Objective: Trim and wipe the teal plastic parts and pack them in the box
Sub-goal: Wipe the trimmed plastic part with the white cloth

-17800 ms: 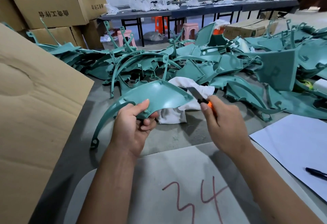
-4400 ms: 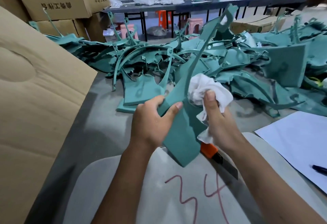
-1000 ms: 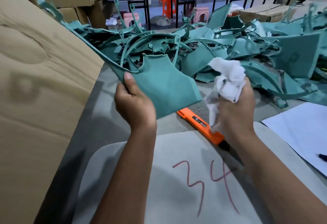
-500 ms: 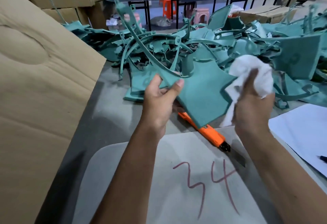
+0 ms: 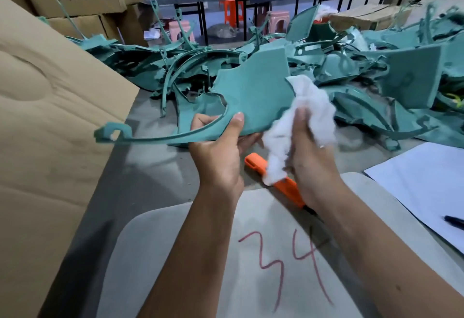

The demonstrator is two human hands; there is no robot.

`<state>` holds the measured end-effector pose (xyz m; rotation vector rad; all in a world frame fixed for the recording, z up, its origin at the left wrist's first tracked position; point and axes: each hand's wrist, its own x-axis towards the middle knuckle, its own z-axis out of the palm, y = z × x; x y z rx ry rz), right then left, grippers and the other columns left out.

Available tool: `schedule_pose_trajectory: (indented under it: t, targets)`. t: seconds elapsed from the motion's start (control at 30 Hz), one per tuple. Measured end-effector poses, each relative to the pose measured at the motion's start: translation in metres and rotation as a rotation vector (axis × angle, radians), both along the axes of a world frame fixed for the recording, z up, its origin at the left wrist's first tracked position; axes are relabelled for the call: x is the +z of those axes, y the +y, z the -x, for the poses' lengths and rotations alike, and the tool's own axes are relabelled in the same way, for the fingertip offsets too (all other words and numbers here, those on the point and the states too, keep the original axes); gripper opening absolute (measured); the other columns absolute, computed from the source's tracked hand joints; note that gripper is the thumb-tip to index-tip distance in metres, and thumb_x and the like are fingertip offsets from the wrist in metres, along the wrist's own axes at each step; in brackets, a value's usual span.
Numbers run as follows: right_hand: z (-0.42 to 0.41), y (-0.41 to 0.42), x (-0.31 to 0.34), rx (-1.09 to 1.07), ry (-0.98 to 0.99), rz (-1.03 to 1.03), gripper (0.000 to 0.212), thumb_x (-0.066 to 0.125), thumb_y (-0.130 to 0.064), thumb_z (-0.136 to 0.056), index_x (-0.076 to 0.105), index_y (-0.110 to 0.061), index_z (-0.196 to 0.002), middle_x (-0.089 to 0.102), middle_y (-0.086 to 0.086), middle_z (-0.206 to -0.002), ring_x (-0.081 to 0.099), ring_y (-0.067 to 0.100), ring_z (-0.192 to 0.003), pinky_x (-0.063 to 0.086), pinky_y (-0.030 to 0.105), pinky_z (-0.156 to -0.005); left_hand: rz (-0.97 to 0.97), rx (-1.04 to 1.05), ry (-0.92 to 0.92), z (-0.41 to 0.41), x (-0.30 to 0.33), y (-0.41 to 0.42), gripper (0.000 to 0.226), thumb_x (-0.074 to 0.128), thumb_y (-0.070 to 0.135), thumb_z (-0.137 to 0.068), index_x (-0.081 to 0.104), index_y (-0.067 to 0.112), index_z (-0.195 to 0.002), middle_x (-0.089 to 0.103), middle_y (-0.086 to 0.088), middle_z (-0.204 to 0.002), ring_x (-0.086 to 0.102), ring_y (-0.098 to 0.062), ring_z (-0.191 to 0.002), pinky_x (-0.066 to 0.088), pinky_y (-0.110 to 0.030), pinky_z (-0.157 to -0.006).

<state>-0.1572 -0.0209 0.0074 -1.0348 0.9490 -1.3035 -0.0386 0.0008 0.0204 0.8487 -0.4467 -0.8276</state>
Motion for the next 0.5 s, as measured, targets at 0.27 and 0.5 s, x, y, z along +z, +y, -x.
schedule_pose_trajectory:
  t: [0.27, 0.5]
  targets:
    - [0.005, -0.004, -0.004, 0.232, -0.103, 0.260, 0.030, 0.070, -0.040, -0.098, 0.055, -0.027, -0.076, 0.047, -0.003, -0.058, 0.038, 0.012, -0.047, 0.032, 0.021, -0.044, -0.067, -0.266, -0.239, -0.031, 0.006, 0.003, 0.034, 0.065, -0.005, -0.094, 0.039, 0.012, -0.082, 0.071, -0.017, -0.092, 0.076, -0.031, -0.075, 0.061, -0.032, -0.058]
    - [0.012, -0.010, 0.001, 0.270, -0.093, 0.144, 0.027, 0.074, -0.048, -0.091, 0.066, -0.024, -0.081, 0.058, 0.002, -0.058, 0.055, 0.013, -0.049, 0.048, 0.025, -0.049, 0.012, -0.385, -0.403, -0.069, 0.004, 0.011, 0.033, 0.066, -0.005, -0.092, 0.042, 0.016, -0.082, 0.071, -0.011, -0.089, 0.076, -0.032, -0.079, 0.061, -0.033, -0.055]
